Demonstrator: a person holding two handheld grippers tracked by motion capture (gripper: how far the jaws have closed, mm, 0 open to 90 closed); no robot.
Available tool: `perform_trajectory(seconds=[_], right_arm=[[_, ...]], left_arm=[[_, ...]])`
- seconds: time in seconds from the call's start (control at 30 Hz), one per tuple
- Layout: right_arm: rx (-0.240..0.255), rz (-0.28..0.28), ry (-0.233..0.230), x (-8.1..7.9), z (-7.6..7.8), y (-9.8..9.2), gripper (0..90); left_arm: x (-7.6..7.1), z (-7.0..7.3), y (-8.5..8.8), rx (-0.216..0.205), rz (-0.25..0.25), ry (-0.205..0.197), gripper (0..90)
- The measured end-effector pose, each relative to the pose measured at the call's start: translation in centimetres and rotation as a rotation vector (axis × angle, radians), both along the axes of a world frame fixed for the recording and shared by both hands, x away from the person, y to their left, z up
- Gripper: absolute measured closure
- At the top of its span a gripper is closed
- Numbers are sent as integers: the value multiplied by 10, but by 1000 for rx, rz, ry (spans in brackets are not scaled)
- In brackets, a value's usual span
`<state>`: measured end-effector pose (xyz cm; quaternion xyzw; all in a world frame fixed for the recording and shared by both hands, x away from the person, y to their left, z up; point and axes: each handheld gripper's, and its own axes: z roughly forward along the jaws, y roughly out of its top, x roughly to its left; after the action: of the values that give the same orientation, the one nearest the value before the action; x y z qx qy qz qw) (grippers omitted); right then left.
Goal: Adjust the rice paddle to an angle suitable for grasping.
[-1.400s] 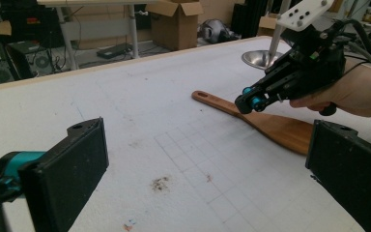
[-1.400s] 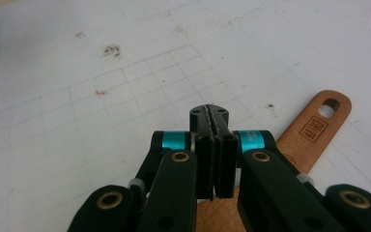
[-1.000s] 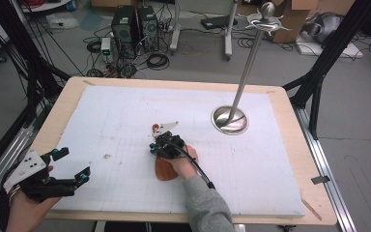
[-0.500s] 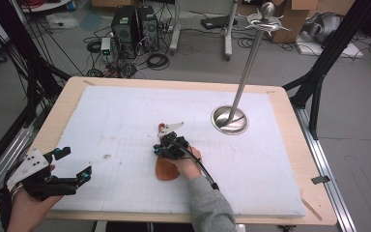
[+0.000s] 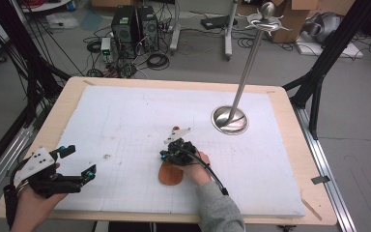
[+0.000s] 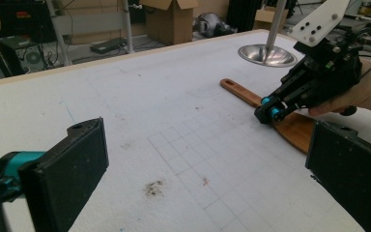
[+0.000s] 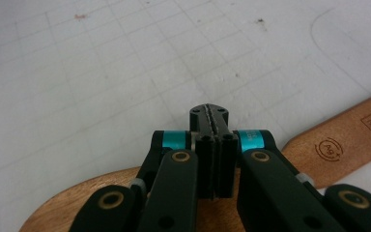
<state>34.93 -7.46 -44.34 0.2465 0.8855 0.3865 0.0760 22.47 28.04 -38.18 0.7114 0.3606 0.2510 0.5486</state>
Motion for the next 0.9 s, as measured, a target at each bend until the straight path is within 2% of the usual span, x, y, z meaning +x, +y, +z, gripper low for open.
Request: perform_trajectory(seconds=[0.2, 0.23, 0.3, 0.4, 0.5, 0.53, 0.63, 0.67, 0.7, 0.73, 0.8, 0.9], right_arm=[[-1, 10, 27, -6, 1, -19, 900], [-4, 8, 29, -8, 1, -27, 900], [2, 12, 26, -9, 1, -29, 900], [12, -1, 35, -13, 1, -46, 900], [18, -10, 38, -15, 1, -51, 900], [10, -5, 17, -19, 1, -54, 900], [34, 2, 24, -22, 3, -55, 900], [37, 13, 10, -24, 3, -53, 900], [33, 30, -6, -26, 4, -50, 900], [33, 30, -6, -26, 4, -50, 900], [14, 77, -9, -33, 3, -37, 900], [7, 109, 2, -37, 1, -28, 900]], left_arm=[[5, 0, -6, 2, -15, 0, 18], [7, 1, -8, 3, -19, -1, 19], [8, 1, -9, 1, -22, -2, 18], [11, 1, -13, 2, -29, 3, 18], [13, 1, -15, 4, -34, 3, 18], [14, 0, -17, 3, -40, 3, 18], [18, -1, -21, 6, -50, 10, 18], [19, -1, -23, 6, -54, 10, 18], [19, -1, -23, 6, -54, 10, 18], [20, -2, -24, 7, -57, 12, 18], [22, -3, -27, 8, -64, 19, 18], [25, -5, -31, 12, -74, 24, 18]])
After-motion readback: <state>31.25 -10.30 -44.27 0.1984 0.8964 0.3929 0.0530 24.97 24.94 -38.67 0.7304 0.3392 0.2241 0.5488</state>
